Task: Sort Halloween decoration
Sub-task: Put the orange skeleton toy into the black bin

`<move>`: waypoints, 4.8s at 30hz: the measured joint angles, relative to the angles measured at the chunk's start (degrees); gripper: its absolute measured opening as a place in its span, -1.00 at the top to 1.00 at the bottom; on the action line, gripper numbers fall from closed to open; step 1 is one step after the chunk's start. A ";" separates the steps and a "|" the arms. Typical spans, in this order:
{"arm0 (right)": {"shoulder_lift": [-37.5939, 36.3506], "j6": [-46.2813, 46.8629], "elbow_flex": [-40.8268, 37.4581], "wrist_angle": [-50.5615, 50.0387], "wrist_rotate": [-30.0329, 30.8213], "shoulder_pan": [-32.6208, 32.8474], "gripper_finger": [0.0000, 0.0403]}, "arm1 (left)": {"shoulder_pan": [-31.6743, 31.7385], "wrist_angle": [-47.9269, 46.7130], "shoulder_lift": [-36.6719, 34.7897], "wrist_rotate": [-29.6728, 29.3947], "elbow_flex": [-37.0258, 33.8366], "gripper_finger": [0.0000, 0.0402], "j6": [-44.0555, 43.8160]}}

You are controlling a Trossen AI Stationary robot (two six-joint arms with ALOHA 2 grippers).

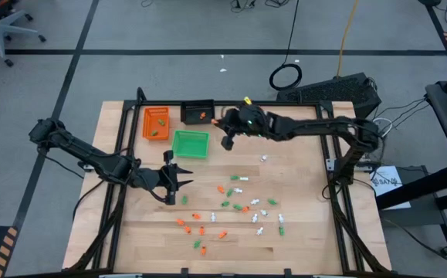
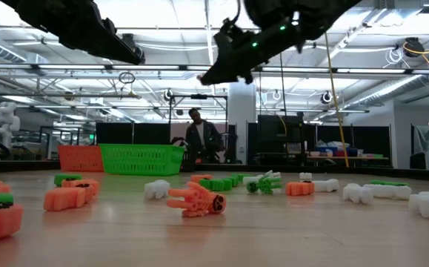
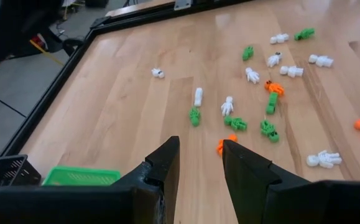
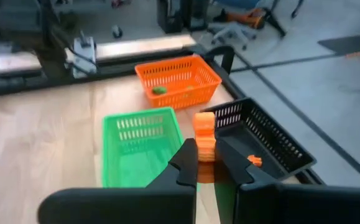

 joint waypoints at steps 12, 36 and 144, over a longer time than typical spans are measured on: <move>18.67 -3.67 20.95 -11.91 -6.14 -8.13 0.98 | -0.24 -1.86 0.00 0.44 0.00 0.40 -0.05; 32.26 -4.83 35.74 -22.11 -4.92 -13.02 0.51 | -0.39 -2.97 0.02 0.59 0.00 0.40 0.00; 14.41 19.22 16.60 -38.88 31.87 47.72 0.37 | -10.32 14.62 36.76 13.35 0.15 0.94 -11.98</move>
